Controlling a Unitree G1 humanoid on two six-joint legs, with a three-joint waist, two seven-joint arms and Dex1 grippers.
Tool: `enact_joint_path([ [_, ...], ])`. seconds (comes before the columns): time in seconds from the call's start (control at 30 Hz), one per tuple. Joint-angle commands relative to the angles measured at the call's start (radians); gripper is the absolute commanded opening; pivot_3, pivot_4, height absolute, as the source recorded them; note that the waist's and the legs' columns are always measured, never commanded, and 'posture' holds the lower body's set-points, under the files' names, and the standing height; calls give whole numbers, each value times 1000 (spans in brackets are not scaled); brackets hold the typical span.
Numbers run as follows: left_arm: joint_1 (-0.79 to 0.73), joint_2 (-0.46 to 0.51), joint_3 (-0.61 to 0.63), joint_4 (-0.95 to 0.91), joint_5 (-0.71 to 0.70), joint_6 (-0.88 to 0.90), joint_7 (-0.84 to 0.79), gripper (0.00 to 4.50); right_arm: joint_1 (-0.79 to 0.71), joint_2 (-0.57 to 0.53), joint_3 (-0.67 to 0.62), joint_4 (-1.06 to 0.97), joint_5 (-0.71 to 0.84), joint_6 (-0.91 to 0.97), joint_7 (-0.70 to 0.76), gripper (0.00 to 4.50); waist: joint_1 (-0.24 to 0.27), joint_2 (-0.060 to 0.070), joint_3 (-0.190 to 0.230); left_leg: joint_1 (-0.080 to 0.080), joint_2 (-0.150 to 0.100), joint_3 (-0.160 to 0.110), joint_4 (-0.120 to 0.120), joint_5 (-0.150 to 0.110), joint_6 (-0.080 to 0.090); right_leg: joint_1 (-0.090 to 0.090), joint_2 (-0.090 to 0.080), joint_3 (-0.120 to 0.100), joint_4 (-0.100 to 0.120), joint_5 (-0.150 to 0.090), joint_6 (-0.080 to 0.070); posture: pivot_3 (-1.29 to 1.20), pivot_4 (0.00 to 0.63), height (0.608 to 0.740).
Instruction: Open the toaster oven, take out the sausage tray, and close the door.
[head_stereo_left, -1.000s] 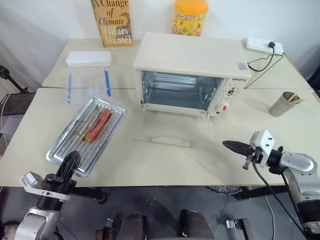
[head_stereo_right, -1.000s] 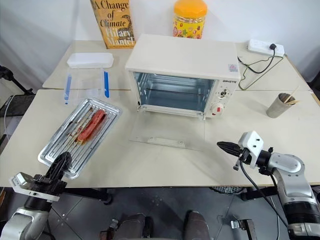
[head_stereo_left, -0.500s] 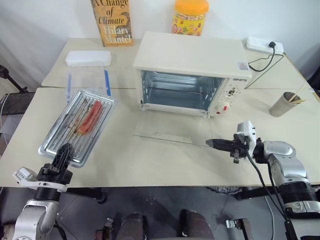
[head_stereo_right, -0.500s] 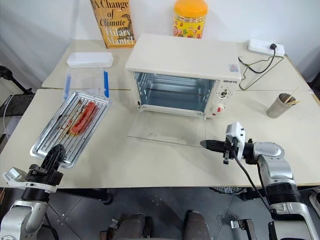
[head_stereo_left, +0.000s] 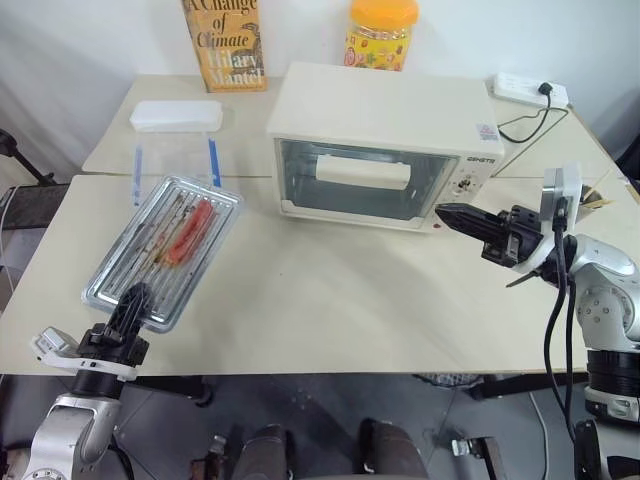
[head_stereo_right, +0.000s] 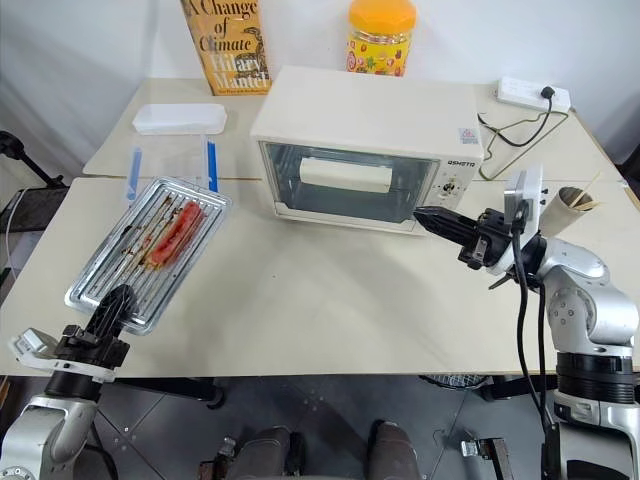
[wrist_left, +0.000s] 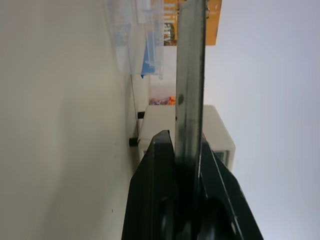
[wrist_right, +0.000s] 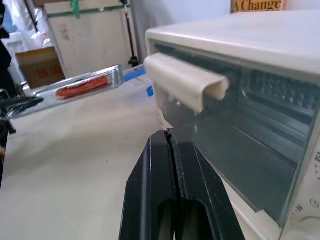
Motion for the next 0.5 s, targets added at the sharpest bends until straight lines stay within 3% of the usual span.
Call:
enact_joint_path([
  [0.03, 24, 41, -23, -48, -31, 33, -52, 0, 73, -45, -33, -110, -16, -23, -2, 37, 6, 0, 0, 0, 0, 0, 0, 0, 0, 0, 0, 0, 0, 0, 0, 0, 150, 740],
  [0.17, 45, 134, -84, -33, -31, 100, -106, 0, 174, -80, -68, -176, -66, -113, 24, 882, 15, 0, 0, 0, -2, 2, 0, -1, 1, -1, 0, 1, 0, 0, 0, 0, 150, 740],
  [0.37, 24, 322, -208, 71, -31, 219, -173, 0, 342, -118, -157, -300, -30, -91, 13, 2901, 19, 0, 0, 1, -3, 2, 0, -1, 0, -1, 1, 3, 0, 0, 0, 0, 150, 740],
  [0.5, -113, 420, -338, 235, -31, 315, -190, 0, 505, -116, -275, -392, -24, -89, -10, 4212, 25, 0, 0, 1, -1, 2, 0, -1, 0, -1, 0, 2, 0, 0, -1, 0, 150, 740],
])
